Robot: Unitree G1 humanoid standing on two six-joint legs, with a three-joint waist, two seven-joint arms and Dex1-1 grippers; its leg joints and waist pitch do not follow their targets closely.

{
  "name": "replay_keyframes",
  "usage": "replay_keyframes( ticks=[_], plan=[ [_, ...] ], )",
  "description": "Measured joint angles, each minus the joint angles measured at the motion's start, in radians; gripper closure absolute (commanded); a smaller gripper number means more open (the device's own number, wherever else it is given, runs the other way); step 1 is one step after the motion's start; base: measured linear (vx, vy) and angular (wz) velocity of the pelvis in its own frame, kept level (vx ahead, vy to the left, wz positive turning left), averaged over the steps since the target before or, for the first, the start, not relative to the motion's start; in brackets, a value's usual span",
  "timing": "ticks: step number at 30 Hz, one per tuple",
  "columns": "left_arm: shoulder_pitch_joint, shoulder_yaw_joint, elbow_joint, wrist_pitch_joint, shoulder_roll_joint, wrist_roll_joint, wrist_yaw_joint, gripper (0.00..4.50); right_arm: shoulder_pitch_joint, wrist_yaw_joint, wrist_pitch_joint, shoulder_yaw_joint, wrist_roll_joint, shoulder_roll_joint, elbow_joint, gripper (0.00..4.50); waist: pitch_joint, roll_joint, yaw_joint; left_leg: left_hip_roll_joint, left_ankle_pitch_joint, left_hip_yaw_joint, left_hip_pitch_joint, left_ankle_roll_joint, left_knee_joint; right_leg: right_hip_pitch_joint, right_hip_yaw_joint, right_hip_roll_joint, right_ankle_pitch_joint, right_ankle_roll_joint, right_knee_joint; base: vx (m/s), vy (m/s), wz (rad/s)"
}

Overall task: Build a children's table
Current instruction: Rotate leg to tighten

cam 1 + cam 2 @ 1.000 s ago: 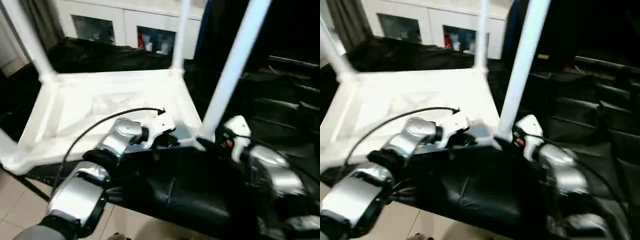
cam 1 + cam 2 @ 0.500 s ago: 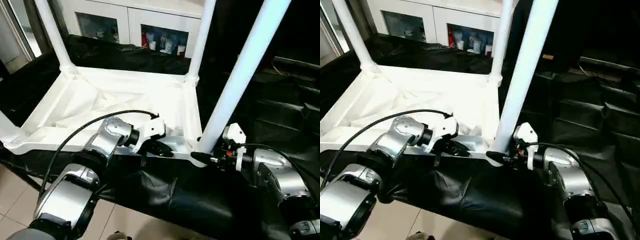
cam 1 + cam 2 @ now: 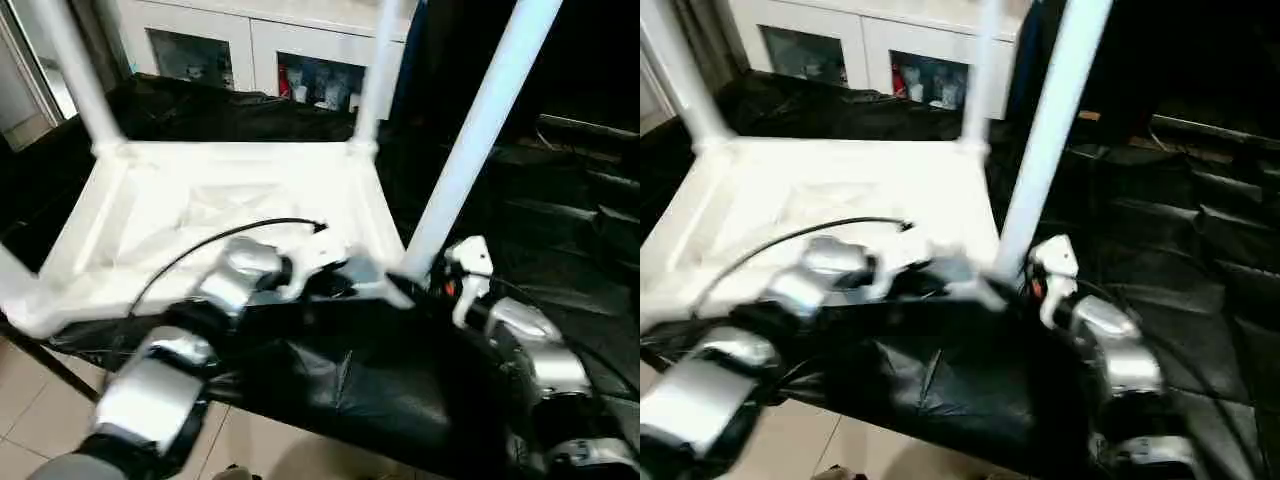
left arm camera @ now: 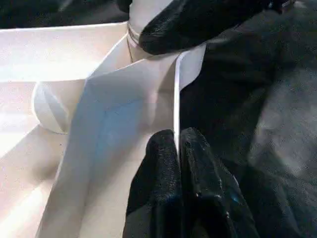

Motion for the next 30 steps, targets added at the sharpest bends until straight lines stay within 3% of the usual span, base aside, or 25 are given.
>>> replay_keyframes(
  ticks=[4, 5, 9, 13, 25, 30],
  plan=[
    [-0.017, 0.001, 0.027, 0.031, -0.053, 0.017, 0.124, 4.5, -0.054, -0.203, 0.032, -0.037, -0.029, 0.076, 0.039, 1.87, -0.001, 0.0, -0.008, -0.001, 0.0, 0.0, 0.0, 0.0, 0.0, 0.001, 0.001, 0.0, -0.002, 0.003, -0.001, 0.0, 0.0, 0.0],
    [-0.017, 0.001, 0.028, 0.034, -0.062, 0.021, 0.137, 4.5, -0.056, -0.219, 0.032, -0.037, -0.038, 0.079, 0.039, 1.52, -0.001, 0.0, -0.008, -0.001, 0.0, 0.0, 0.0, 0.0, 0.0, 0.001, 0.001, 0.0, -0.002, 0.004, -0.001, 0.0, 0.0, 0.0],
    [-0.017, 0.004, 0.033, 0.034, -0.071, 0.023, 0.144, 4.5, -0.045, -0.226, 0.028, -0.028, -0.097, 0.08, 0.022, 1.09, -0.003, 0.003, -0.005, -0.001, 0.0, -0.001, 0.001, 0.0, 0.0, 0.002, 0.0, 0.0, -0.002, 0.004, -0.001, 0.0, 0.0, 0.0],
    [-0.017, 0.004, 0.033, 0.029, -0.069, 0.023, 0.136, 4.5, -0.038, -0.211, 0.004, -0.008, -0.106, 0.066, 0.021, 0.88, -0.003, 0.003, -0.005, -0.001, 0.0, -0.001, 0.0, 0.0, 0.0, 0.002, 0.0, 0.0, -0.003, 0.004, -0.001, 0.0, 0.0, 0.0],
    [0.009, 0.006, -0.016, -0.03, 0.051, -0.029, -0.164, 4.5, 0.056, 0.312, -0.006, 0.039, 0.009, -0.144, -0.087, 0.88, -0.001, 0.006, 0.001, 0.001, 0.0, -0.002, -0.002, 0.001, -0.005, -0.002, -0.004, 0.001, -0.001, 0.001, 0.0, 0.0, 0.0, 0.0],
    [0.036, 0.007, -0.059, -0.032, 0.11, -0.059, -0.311, 4.5, 0.061, 0.465, -0.004, 0.073, 0.048, -0.184, -0.117, 0.88, 0.002, 0.007, 0.003, 0.002, 0.0, 0.0, -0.002, 0.0, -0.004, -0.002, -0.003, 0.001, -0.001, 0.001, 0.0, 0.0, 0.0, 0.0]
  ],
)
